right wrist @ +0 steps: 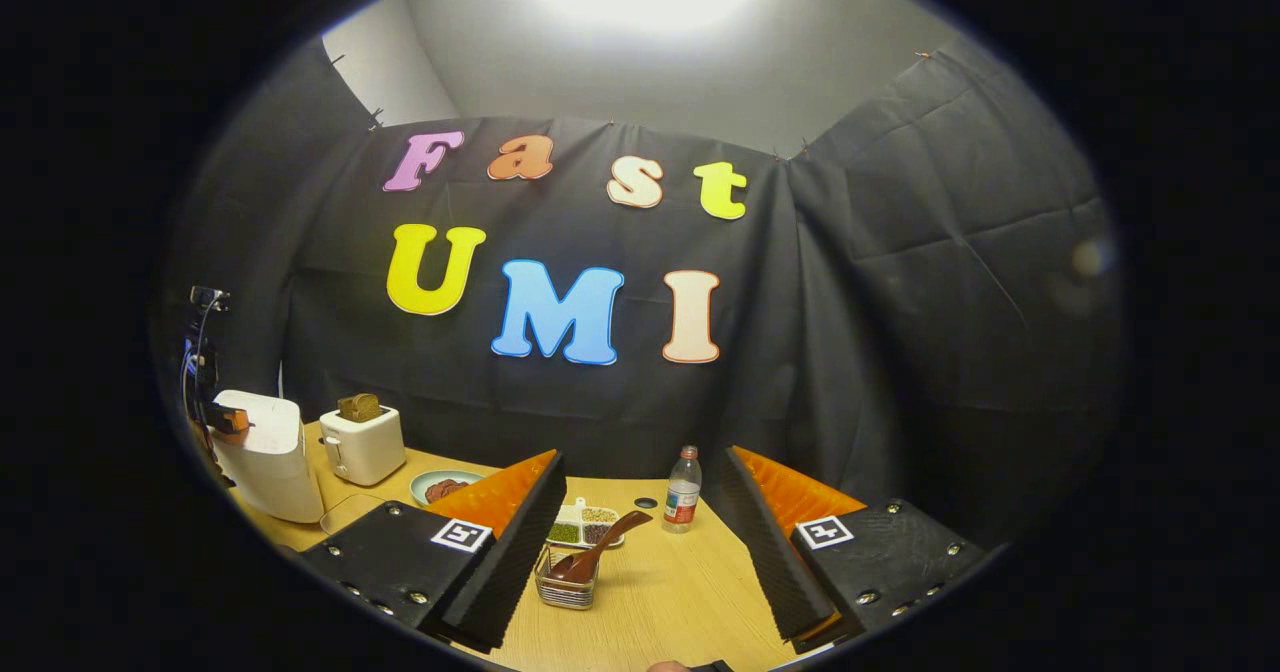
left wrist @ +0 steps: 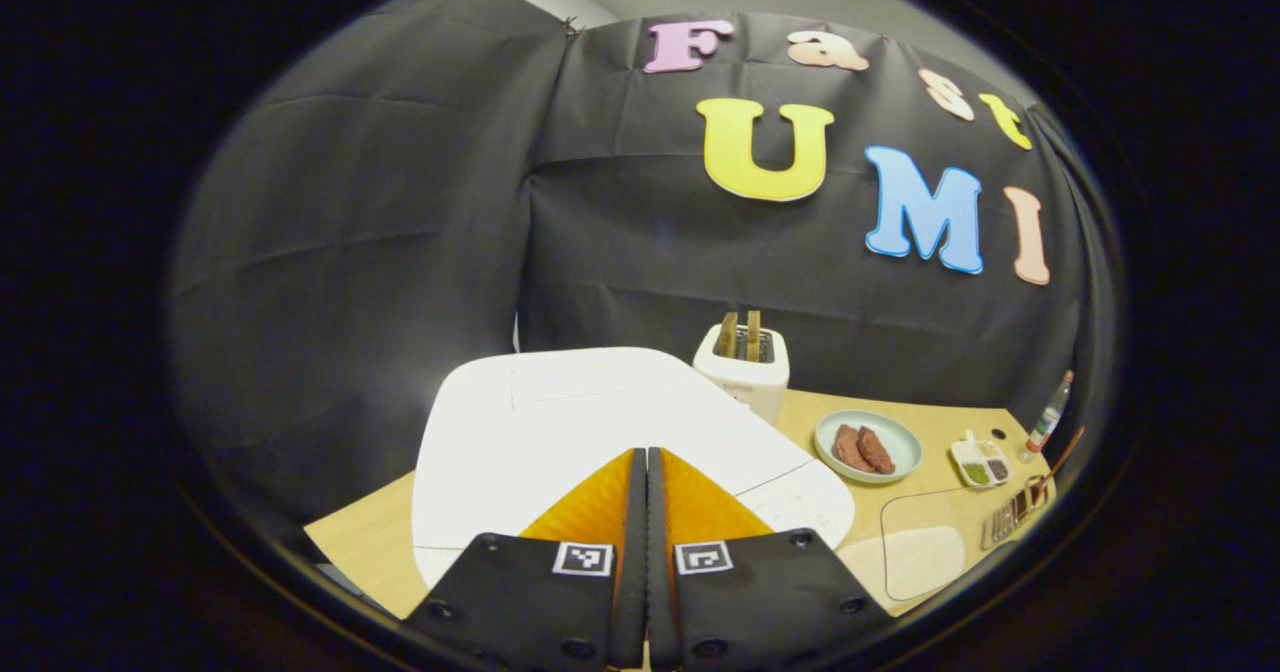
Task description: Close the left gripper, press the button to open the rice cooker; take a wooden spoon from the chopstick holder with the right hand, scoop a spoonful of rice and pour it into the rice cooker, then put the wooden spoon back into the chopstick holder.
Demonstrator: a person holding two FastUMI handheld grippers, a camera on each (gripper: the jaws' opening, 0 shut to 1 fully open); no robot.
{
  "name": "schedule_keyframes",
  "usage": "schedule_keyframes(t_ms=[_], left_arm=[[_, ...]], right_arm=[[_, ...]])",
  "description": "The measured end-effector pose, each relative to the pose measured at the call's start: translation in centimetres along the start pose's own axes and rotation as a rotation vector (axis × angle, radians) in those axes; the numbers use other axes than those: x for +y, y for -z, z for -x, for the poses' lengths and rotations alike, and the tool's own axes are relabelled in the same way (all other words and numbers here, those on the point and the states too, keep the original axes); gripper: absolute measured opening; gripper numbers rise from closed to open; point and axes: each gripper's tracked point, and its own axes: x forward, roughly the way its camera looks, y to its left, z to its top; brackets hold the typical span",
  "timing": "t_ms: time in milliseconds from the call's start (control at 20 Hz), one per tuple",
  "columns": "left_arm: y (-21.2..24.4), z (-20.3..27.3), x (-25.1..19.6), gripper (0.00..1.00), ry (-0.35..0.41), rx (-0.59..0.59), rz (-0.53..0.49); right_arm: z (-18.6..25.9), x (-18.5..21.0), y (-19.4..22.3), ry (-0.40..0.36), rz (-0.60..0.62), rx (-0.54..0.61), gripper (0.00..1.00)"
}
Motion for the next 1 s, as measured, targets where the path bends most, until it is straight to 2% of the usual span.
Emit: schedule_keyframes(t_ms=[100,300,600,750,900,950,1000], left_arm=[[0.5,-0.2,0.0,0.09,-0.012,-0.003,-0.005],[-1.0,0.5,0.1,0.08,-0.028,-0.002,-0.107],[-10.7,3.0,0.0,0.11,-0.059,-0.196,-0.134],[-14.3,5.3,0.4,0.08,-0.075,-0.283,-0.135],[-16.5,9.1,-1.6,0.09,-0.020,-0.367,-0.130],[-16.7,10.2,-2.4,0.17,0.005,-0.382,-0.140],[-17.0,10.9,-3.0,0.45,0.018,-0.400,-0.157]], right_arm=[[0.1,-0.2,0.5,0.002,-0.019,0.011,0.95],[0.3,-0.4,1.1,-0.009,-0.059,0.016,0.95],[-0.7,-0.8,1.2,-0.028,-0.055,0.014,0.95],[-1.4,-0.4,1.3,-0.057,-0.058,0.009,0.95],[-2.3,-0.2,1.5,-0.085,-0.058,0.007,0.95],[-2.7,-0.1,1.6,-0.096,-0.063,0.009,0.95],[-3.3,0.0,1.8,-0.103,-0.068,0.012,0.95]])
